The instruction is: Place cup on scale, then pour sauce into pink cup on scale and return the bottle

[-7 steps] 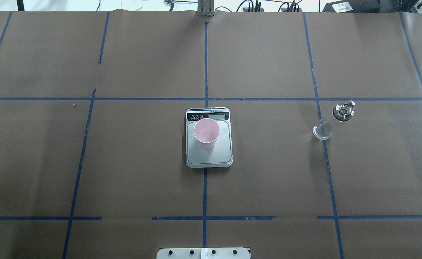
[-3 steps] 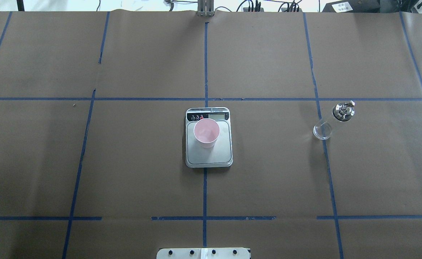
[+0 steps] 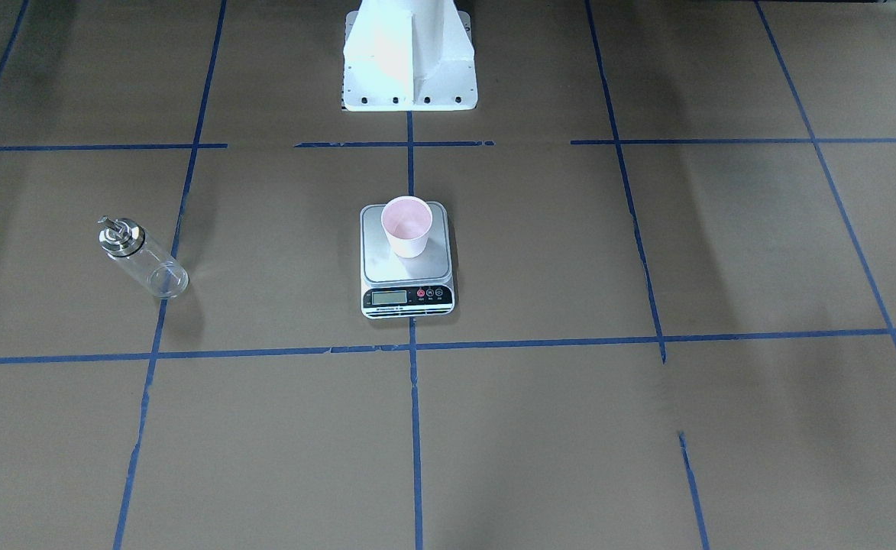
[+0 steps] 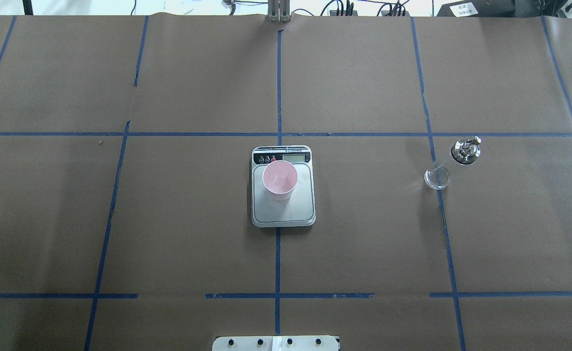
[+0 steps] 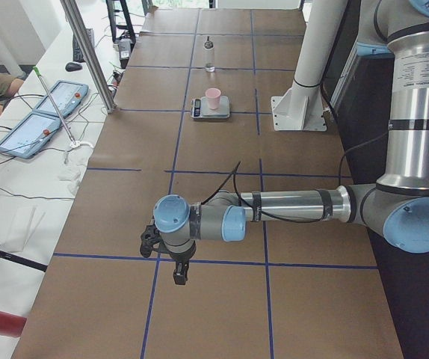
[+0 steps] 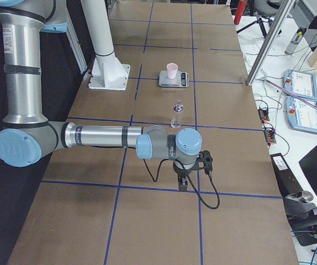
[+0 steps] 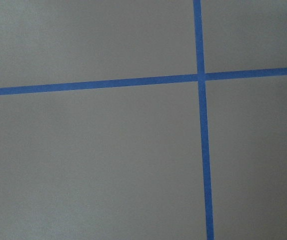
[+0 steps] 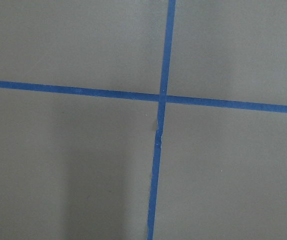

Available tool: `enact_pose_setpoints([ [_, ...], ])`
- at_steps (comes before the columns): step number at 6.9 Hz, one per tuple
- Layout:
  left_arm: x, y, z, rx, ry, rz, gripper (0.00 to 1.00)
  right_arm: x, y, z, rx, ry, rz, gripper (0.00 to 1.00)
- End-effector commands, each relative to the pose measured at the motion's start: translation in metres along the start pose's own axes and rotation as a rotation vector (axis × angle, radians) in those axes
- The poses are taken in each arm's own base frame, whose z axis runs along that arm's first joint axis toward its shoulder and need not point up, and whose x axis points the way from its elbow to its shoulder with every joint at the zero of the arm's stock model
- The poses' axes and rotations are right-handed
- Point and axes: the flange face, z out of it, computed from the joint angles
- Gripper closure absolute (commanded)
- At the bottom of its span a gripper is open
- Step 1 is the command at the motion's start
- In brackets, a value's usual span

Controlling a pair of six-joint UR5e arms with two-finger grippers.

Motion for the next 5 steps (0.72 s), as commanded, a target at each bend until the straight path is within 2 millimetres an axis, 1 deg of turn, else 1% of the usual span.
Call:
enact_pose_setpoints([
  [1,-0.0003,0.0004,0.0003,-0.001,0.0,-0.027,0.0,-0.0001,0.0,-0.0001,0.0,0.0,0.0,0.0],
  [5,0.0068,-0.0047,-0.0074,0.016,-0.001,-0.014,0.0,0.0047,0.0019,0.0046,-0.009,0.0,0.024,0.0],
])
